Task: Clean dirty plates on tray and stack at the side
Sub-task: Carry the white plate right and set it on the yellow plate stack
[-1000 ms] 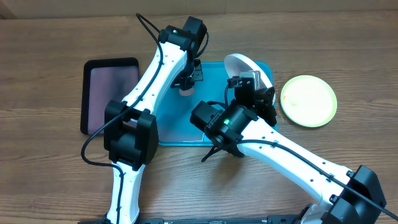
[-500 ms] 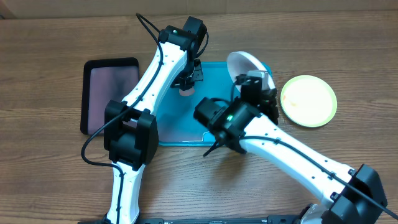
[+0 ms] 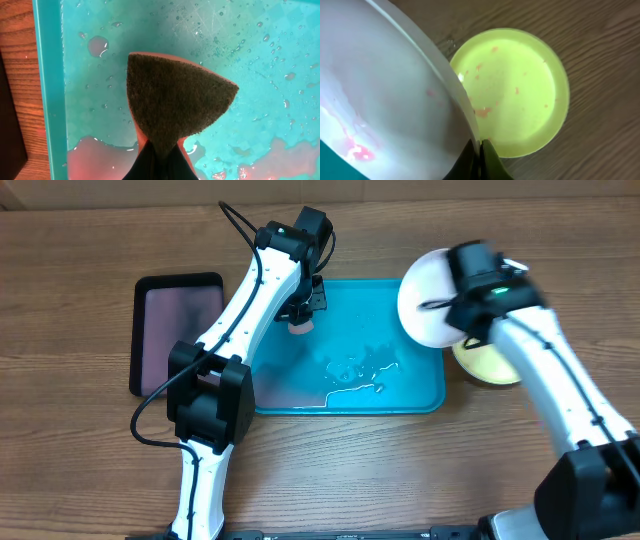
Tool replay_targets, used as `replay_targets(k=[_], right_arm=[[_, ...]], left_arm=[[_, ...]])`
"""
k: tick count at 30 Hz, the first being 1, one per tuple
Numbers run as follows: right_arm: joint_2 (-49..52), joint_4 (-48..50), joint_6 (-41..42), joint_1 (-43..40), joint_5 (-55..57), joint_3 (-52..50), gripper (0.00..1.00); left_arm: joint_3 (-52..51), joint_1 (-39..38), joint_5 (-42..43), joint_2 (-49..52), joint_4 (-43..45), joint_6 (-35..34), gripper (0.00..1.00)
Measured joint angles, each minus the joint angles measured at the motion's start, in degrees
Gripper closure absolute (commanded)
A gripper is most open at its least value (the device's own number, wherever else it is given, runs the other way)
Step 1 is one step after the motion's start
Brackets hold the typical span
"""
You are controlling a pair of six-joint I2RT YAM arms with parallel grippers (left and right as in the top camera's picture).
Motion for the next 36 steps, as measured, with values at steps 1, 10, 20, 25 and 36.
replay_targets(k=[1,10,20,25,36], right_arm=[[0.00,0.17,-0.72,-1.99,-2.43,0.00,0.96],[-0.02,1.86,-4.94,-25.09,-19.37,-2.36,0.96],[-0.02,10.47,-6.01,-29.29,-22.80,-14.16,0.86],[-0.02,11.26,-6.12,-29.29,-23.19,-16.44,0.80],[-0.02,5.81,-13.09,-29.16,-35.71,-13.42,0.12]], left_arm=[[0.00,0.00,0.00,0.00,0.00,-0.02,0.96],[0.00,0.00,-0.02,0.00,0.02,-0.02,0.96],[0.00,0.00,-0.02,0.00,0.07,-0.02,0.96],[0.00,0.00,0.00,0.00,0.09,-0.02,0.96],[1.64,0.44,0.02,0.02,-4.87,0.00,0.96]])
